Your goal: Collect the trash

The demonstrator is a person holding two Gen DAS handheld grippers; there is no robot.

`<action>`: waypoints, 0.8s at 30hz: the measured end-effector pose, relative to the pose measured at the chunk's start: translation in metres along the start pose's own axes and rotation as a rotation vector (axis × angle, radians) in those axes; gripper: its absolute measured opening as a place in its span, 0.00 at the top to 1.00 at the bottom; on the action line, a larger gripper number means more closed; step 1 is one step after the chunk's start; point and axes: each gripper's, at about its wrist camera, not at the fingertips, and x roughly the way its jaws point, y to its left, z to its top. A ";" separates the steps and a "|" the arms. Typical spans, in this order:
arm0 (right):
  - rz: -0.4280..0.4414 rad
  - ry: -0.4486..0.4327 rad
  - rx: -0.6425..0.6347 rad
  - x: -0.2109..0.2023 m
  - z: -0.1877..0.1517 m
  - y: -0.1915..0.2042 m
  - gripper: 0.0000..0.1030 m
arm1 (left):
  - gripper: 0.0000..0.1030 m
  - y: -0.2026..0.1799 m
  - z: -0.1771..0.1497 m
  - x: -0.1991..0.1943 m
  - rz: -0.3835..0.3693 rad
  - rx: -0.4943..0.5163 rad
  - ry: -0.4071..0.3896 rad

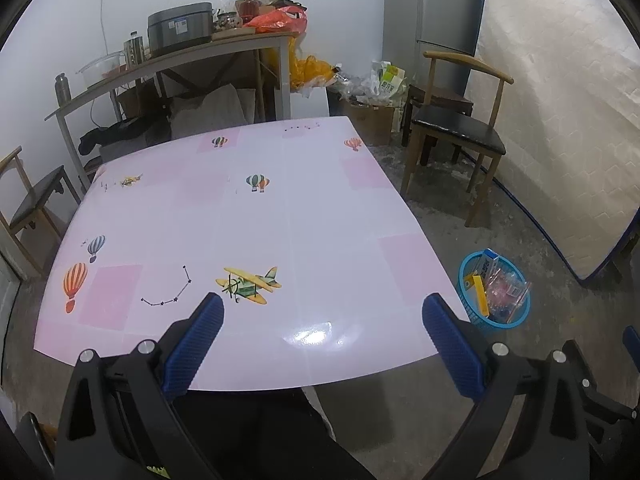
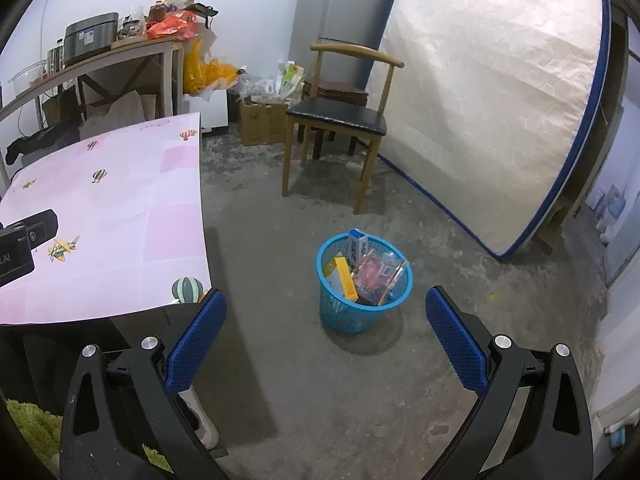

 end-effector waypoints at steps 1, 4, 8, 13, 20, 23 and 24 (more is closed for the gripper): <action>0.000 -0.002 0.001 0.000 0.000 0.000 0.07 | 0.05 0.000 0.000 -0.001 0.000 0.000 -0.004; 0.000 -0.004 -0.001 -0.001 0.001 0.000 0.07 | 0.05 0.000 0.001 -0.003 -0.003 -0.002 -0.011; -0.001 -0.004 -0.001 -0.001 0.001 0.001 0.07 | 0.05 -0.001 0.001 -0.003 -0.003 -0.003 -0.012; -0.002 -0.006 -0.001 -0.002 0.001 0.001 0.07 | 0.05 -0.001 0.000 -0.003 -0.005 -0.002 -0.010; -0.002 -0.008 -0.003 -0.001 0.001 0.004 0.07 | 0.05 -0.001 0.000 -0.003 -0.002 -0.002 -0.008; 0.000 -0.006 -0.006 0.000 0.002 0.005 0.07 | 0.05 0.001 0.000 -0.003 -0.001 -0.004 -0.007; 0.001 -0.006 -0.006 -0.001 0.003 0.005 0.07 | 0.05 0.002 0.000 -0.003 0.000 -0.005 -0.006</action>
